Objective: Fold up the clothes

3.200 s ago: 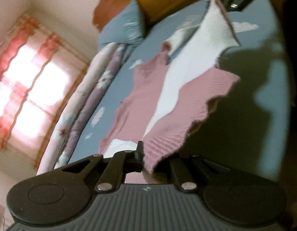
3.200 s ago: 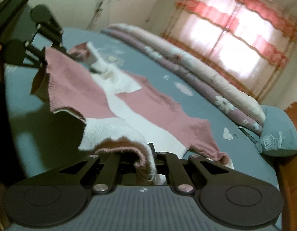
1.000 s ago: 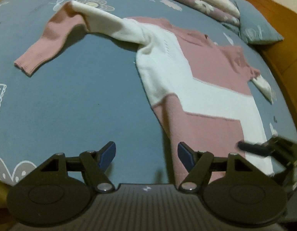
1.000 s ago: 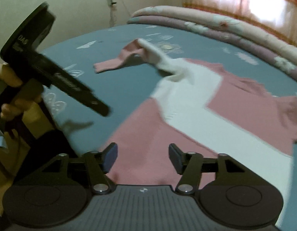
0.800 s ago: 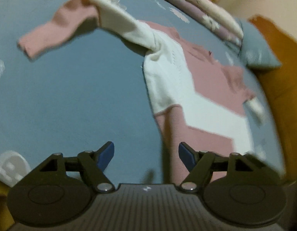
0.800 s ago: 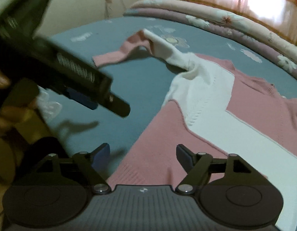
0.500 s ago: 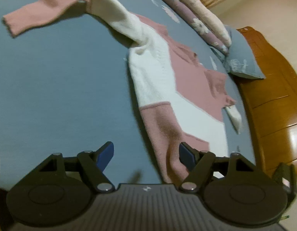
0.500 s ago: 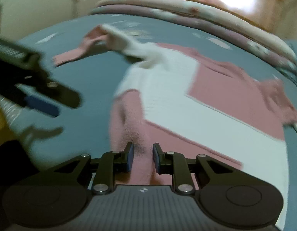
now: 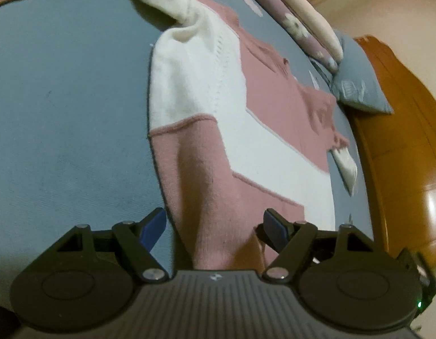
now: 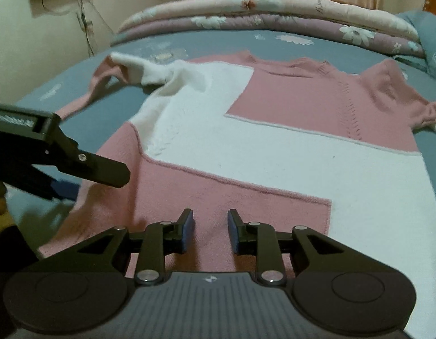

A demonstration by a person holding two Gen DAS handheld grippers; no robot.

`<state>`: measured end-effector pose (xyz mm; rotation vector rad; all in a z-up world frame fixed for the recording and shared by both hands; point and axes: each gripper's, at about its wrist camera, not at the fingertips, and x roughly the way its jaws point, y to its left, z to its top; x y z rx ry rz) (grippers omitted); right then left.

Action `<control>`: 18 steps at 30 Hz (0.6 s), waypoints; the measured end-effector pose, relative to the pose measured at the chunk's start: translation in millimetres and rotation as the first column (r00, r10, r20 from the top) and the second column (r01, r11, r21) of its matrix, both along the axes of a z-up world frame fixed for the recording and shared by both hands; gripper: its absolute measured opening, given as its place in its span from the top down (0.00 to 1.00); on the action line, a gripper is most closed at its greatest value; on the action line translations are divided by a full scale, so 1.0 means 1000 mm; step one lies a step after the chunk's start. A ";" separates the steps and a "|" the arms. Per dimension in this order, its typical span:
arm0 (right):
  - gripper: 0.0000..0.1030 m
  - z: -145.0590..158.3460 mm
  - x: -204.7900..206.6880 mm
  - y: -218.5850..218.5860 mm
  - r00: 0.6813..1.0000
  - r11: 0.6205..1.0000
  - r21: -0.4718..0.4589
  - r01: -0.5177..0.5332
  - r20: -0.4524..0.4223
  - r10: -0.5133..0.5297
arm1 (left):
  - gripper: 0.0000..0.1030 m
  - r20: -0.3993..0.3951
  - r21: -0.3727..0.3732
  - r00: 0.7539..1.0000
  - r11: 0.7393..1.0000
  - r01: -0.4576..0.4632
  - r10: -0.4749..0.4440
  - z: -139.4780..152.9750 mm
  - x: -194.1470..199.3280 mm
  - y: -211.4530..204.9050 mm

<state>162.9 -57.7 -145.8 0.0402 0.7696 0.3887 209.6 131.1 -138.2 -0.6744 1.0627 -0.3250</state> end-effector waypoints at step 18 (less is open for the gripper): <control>0.86 0.007 -0.014 -0.002 0.991 0.972 0.203 -0.117 -0.036 0.126 | 0.27 0.040 -0.022 0.992 0.993 -0.116 0.117 0.028 -0.024 -0.012</control>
